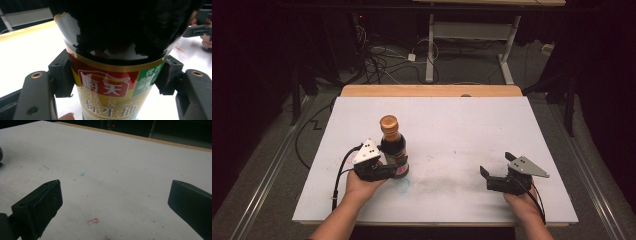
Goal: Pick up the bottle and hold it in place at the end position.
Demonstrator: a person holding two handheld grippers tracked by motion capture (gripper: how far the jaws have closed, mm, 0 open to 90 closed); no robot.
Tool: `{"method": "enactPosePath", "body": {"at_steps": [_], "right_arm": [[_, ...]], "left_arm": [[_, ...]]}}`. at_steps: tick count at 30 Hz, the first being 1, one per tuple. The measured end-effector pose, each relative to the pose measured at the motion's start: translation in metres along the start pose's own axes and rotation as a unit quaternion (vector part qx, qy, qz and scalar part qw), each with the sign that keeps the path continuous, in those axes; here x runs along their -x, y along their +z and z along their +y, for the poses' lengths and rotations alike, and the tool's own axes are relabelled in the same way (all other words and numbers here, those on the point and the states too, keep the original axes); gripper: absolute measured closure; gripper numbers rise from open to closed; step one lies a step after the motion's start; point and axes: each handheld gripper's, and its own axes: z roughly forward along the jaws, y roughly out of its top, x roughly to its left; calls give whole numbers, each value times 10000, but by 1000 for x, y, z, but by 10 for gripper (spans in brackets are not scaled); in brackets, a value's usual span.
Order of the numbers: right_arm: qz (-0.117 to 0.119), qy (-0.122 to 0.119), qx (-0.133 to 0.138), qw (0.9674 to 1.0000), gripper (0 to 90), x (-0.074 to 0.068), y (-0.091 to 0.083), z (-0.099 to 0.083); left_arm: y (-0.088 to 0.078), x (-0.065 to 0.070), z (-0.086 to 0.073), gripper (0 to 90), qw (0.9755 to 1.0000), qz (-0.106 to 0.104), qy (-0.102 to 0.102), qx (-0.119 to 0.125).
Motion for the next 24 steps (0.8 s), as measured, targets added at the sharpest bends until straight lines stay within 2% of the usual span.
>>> {"method": "enactPosePath", "body": {"at_steps": [10, 24], "right_arm": [[22, 12, -9, 10000, 1, 1, 0, 0], [12, 13, 37, 10000, 1, 2, -2, 0]], "left_arm": [[31, -3, 3, 290, 9999, 21, -114, 9], [81, 0, 7, 290, 10000, 43, -16, 1]]}}
